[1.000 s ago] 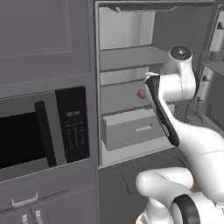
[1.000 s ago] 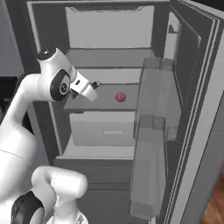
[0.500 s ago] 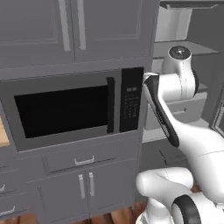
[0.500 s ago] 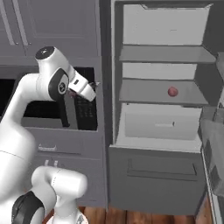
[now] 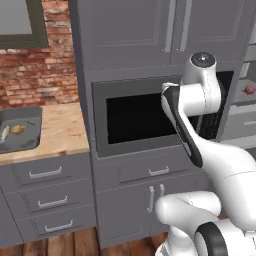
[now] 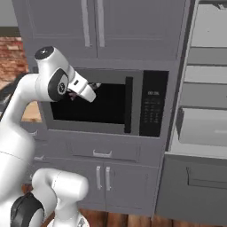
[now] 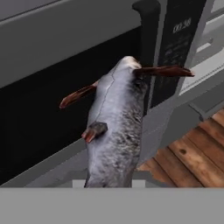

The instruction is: Place one onion and one fish in each tupperware on the nearby counter, to pack two identical lunches.

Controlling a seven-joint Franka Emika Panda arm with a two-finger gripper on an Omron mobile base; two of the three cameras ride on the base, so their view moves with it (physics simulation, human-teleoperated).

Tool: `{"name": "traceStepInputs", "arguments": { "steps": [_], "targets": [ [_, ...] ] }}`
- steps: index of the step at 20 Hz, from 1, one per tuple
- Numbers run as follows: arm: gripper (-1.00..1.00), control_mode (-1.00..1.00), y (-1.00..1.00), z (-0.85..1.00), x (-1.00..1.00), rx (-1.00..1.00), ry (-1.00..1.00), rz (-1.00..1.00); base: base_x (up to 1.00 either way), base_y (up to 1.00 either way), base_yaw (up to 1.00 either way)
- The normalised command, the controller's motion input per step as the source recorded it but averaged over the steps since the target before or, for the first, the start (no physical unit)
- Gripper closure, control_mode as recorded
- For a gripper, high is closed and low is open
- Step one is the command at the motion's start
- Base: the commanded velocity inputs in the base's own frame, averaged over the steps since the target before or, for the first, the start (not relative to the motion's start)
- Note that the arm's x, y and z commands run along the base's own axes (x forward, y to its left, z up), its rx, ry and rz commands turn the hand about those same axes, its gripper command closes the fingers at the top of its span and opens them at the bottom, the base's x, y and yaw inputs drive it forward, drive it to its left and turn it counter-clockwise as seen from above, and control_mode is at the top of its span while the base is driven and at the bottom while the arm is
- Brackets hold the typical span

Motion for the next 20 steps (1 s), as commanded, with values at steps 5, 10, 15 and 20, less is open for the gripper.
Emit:
{"name": "traceStepInputs", "arguments": {
  "steps": [5, 10, 15, 20],
  "targets": [
    [1.00, 1.00, 0.00, 0.00, 0.00, 0.00, 0.00, 0.00, -0.13, 1.00, 0.02],
    [1.00, 1.00, 0.00, 0.00, 0.00, 0.00, 0.00, 0.00, -0.07, 1.00, 0.00],
    [1.00, 1.00, 0.00, 0.00, 0.00, 0.00, 0.00, 0.00, 0.00, 1.00, 0.00],
    [1.00, 1.00, 0.00, 0.00, 0.00, 0.00, 0.00, 0.00, 0.00, 1.00, 0.00]
  ]
}}
